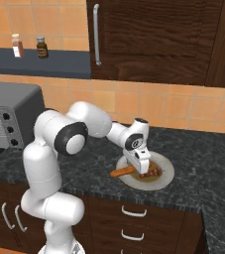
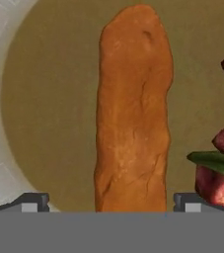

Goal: Pick up the kebab skewer and baguette bread, and place them inside the toaster oven. Close the toaster oven door and start by setting the timer.

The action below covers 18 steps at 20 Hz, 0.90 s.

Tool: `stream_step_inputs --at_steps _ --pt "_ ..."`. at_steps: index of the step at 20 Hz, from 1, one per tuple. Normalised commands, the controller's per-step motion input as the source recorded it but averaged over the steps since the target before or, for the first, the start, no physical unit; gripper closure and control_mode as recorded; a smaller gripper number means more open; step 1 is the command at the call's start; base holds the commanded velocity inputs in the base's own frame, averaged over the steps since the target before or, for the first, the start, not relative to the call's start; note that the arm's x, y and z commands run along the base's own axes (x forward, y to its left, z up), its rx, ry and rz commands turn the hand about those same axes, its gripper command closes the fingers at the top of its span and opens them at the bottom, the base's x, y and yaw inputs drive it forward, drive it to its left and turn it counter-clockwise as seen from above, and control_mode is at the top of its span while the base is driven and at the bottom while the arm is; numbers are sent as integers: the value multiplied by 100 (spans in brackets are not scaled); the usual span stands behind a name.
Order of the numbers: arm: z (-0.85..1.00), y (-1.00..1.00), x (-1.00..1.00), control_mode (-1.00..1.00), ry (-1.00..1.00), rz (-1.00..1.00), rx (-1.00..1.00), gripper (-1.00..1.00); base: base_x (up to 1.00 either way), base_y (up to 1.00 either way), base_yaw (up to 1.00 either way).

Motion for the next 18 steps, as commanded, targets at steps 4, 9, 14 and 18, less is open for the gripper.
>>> stream_step_inputs --at_steps 4,9,14,18 --pt "-14 0 0 -100 0 0 0 100 0 0 0" --pt "0 0 0 -100 0 0 0 100 0 0 0" --pt "61 7 -20 -100 -6 -9 0 100 0 0 0" --pt "92 29 -53 -100 -5 -12 1 100 0 0 0"
